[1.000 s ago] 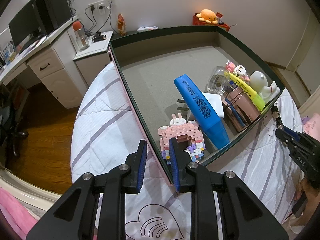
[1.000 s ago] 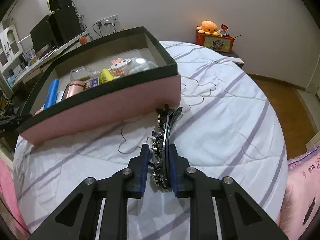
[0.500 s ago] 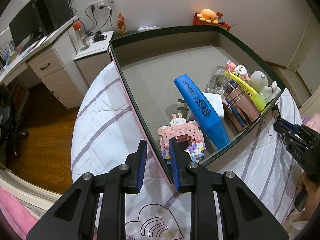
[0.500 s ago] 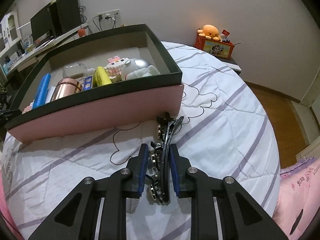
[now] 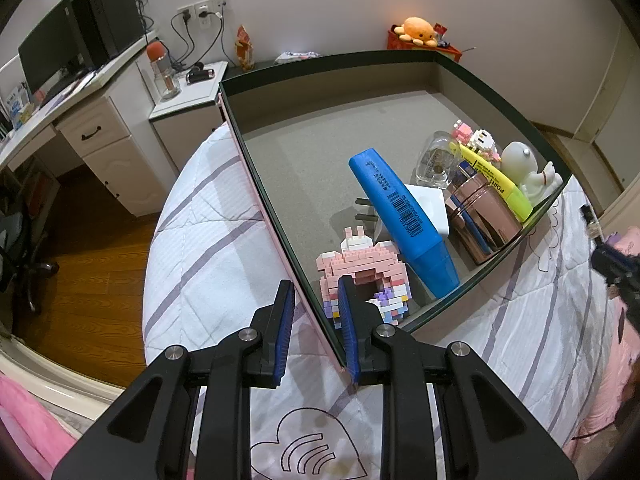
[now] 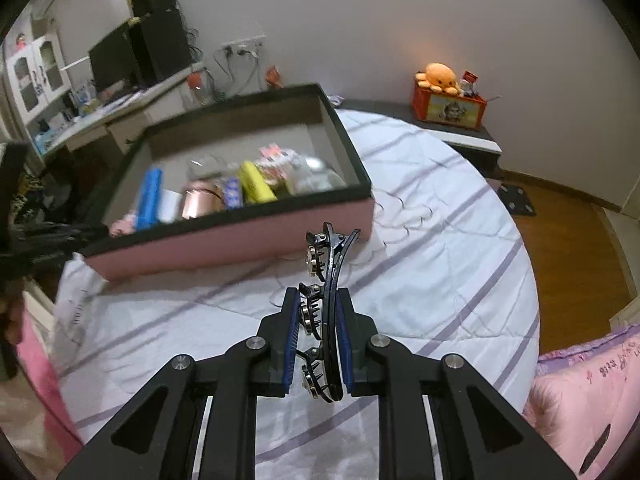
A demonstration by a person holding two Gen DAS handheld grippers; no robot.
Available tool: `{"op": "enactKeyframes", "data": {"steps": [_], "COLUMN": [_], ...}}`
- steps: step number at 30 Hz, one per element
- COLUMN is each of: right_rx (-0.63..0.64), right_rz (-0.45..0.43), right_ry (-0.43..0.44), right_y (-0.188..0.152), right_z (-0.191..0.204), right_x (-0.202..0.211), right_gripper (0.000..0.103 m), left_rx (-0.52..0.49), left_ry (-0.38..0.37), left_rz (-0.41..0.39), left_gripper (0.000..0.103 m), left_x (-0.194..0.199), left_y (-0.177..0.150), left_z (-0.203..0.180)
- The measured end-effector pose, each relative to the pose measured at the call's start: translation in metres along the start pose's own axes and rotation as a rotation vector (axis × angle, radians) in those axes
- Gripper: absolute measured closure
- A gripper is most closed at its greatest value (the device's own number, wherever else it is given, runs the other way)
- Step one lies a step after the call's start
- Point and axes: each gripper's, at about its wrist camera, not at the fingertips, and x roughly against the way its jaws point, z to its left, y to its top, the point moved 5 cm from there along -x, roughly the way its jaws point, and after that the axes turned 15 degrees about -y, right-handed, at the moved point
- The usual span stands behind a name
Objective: Organize rigid objects
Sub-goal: 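Carry the black hair clip into the pink box and open the right gripper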
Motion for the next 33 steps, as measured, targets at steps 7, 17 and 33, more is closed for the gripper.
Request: {"op": "enactKeyframes", "data": {"steps": [7,17,33], "right_rx": [0.060,0.172,0.256], "right_rz": [-0.105,-0.072,0.052], "right_ry": [0.046,0.162,0.153], "right_y": [0.041,0.094,0.073], "right_z": [0.024,0.107,0.151], "right_x": [0.032,-0.004,-0.057], "right_gripper": [0.085,0.085,0.085], "left_rx": [0.001,-0.002,-0.015], "left_ry": [-0.003,-0.007,0.005], "left_rz": [-0.001,-0.002,0.001], "left_gripper": [0.082,0.082,0.082], "left_x": [0.000,0.000,-0.001], "left_y": [0.000,0.001,0.001], "left_z": [0.000,-0.001,-0.002]}}
